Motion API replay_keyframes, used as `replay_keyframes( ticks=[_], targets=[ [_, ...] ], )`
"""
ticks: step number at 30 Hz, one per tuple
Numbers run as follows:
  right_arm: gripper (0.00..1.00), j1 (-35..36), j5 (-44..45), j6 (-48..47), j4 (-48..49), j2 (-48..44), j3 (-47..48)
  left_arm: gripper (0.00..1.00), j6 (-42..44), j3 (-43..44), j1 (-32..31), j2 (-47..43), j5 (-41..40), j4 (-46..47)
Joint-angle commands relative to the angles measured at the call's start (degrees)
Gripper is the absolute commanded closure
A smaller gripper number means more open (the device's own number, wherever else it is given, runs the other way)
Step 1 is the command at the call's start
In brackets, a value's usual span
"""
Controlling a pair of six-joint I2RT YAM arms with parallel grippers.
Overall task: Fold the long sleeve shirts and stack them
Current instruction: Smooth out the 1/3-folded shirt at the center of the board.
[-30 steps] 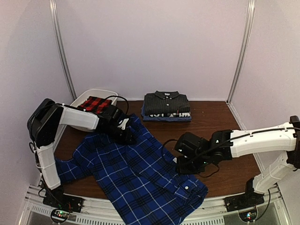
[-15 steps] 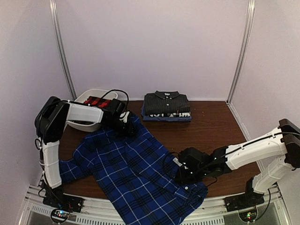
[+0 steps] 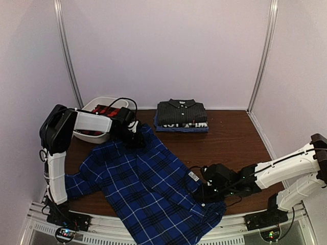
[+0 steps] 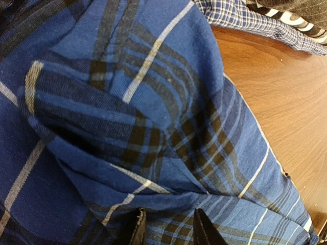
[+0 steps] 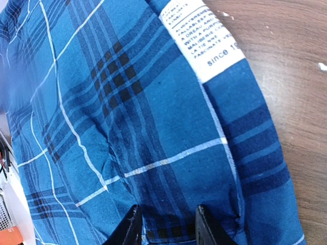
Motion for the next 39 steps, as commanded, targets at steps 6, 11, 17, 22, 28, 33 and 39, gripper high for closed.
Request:
replay_keyframes(
  ticks=[6, 11, 17, 22, 28, 33, 39],
  targets=[
    [0.62, -0.2, 2.1, 5.0, -1.0, -2.9, -6.2, 0.69, -0.5, 4.4, 1.1, 5.3, -2.0, -1.8],
    [0.62, -1.3, 2.2, 6.5, -0.7, -5.4, -9.6, 0.69, -1.2, 7.0, 0.4, 7.9, -1.5, -1.6],
    [0.57, -1.5, 3.7, 3.8, -4.1, -9.2, -7.5, 0.68, -2.4, 9.4, 0.1, 6.8, -1.8, -2.3],
    [0.47, -1.6, 8.2, -2.4, -8.7, -11.6, 0.5, 0.57, -2.6, 8.3, 0.1, -1.8, -4.1, -5.1],
    [0.39, -1.6, 11.7, -10.3, -8.0, -9.8, 8.3, 0.48, -6.4, -2.5, 0.9, -18.5, -10.7, -10.0],
    [0.32, -2.2, 11.5, -16.5, -6.9, -5.5, 13.8, 0.45, -12.3, -14.2, 3.0, -34.1, -20.6, -18.0],
    [0.27, -3.9, 8.8, -22.1, -3.5, -2.1, 17.5, 0.43, -18.6, -23.5, 9.8, -52.7, -30.1, -31.5]
  ],
)
